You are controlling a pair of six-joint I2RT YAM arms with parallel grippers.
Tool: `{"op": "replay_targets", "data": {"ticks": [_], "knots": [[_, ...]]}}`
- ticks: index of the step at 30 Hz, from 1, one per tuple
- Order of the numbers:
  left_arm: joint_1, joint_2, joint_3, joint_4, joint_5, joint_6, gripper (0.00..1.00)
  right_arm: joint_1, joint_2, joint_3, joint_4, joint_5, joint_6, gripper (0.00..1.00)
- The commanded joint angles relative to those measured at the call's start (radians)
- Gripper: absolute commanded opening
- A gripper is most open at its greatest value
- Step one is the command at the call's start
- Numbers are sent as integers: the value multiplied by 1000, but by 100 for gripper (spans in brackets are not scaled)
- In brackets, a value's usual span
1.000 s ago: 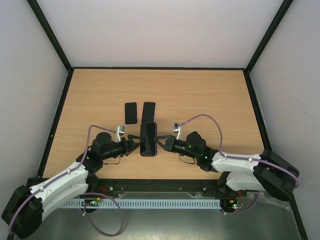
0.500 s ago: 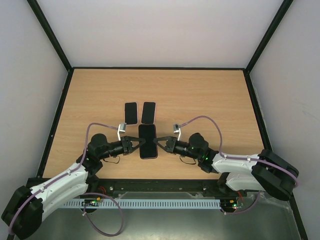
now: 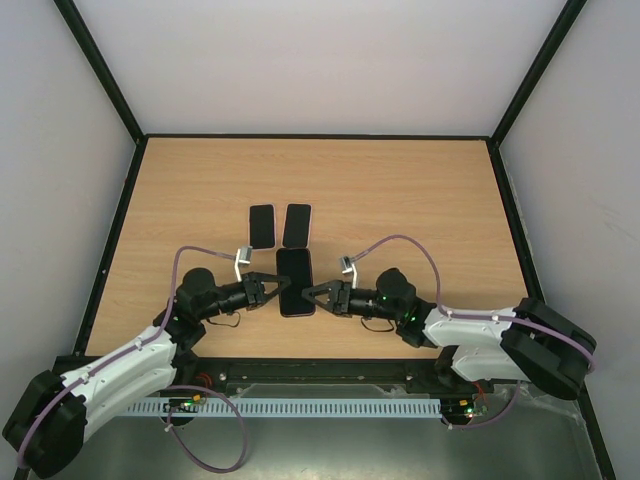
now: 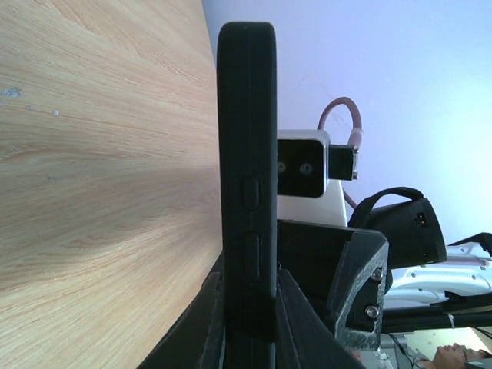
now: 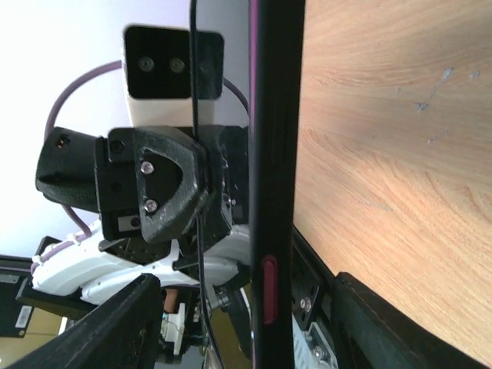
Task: Put the phone into the phone case
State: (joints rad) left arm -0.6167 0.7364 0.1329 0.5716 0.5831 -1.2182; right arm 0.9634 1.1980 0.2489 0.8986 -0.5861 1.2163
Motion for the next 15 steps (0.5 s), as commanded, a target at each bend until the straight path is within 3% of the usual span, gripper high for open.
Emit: {"op": "replay_targets", "data": {"ticks": [1, 7, 12, 15], "knots": [[1, -9, 39, 98, -9, 29, 3, 10, 23, -15, 29, -65, 16, 56], [3, -11, 43, 68, -31, 50, 3, 13, 32, -38, 113, -78, 73, 34], [2, -11, 61, -12, -55, 107, 3, 12, 5, -67, 138, -48, 107, 4], [3, -14, 79, -74, -71, 147, 3, 13, -7, -77, 142, -27, 124, 2]]}}
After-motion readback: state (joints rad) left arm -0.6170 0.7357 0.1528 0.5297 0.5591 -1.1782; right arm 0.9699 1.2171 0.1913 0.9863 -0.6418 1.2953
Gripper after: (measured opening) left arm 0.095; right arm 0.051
